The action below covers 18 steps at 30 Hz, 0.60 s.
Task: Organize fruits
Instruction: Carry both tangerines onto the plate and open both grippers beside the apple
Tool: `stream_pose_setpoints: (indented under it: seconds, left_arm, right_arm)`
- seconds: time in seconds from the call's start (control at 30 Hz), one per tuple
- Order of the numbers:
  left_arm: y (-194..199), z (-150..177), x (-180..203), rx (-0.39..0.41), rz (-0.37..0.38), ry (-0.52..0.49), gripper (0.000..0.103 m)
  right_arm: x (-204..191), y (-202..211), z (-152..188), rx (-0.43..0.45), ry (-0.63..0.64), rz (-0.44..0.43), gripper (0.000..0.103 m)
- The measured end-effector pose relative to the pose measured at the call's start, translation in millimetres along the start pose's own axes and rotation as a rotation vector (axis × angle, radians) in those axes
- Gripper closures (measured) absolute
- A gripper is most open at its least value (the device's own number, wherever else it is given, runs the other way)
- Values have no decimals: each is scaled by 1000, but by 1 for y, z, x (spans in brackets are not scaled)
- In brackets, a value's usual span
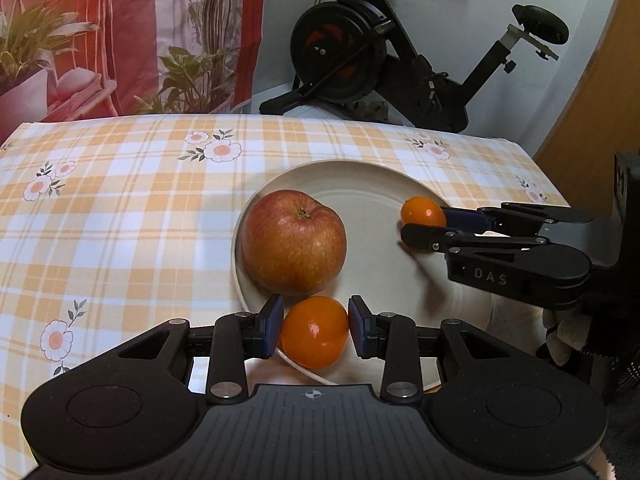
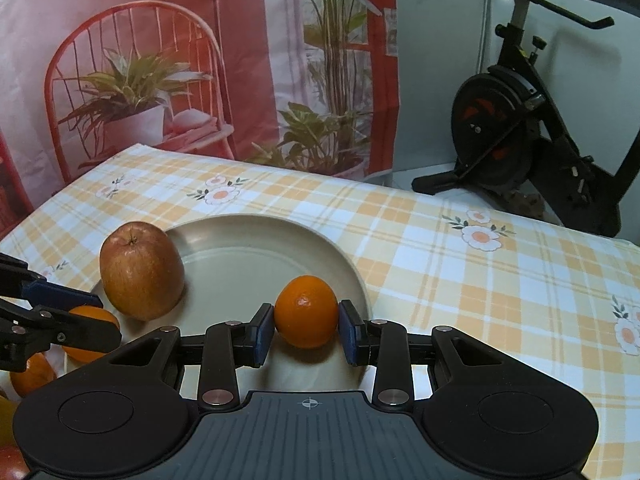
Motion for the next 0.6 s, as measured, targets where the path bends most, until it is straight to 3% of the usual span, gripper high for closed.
stream_pose_setpoints:
  seconds: [0.23,0.43,0.6]
  left_arm:
    - [-3,1,0,-2,-7,1,64]
    - [-2,1,0,6,-14,3,64]
    - [1,0,-1,19,-15,8,64]
  right_arm:
    - [-3,-1,1,12,-2,15,70]
    - [-3,3,2,27,-15,8,58]
    - [-2,11,5,46,-41,14,57]
Point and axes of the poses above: each gripper's, at about its wrist camera, not at the fingertips, and y roughly against the way its jaws point, x to its right, z to its underside, the point moved 2 cm from there along -y, roughly the way its jaws point, and after that the axes turned 14 degrees about y, right-handed, at the moved point
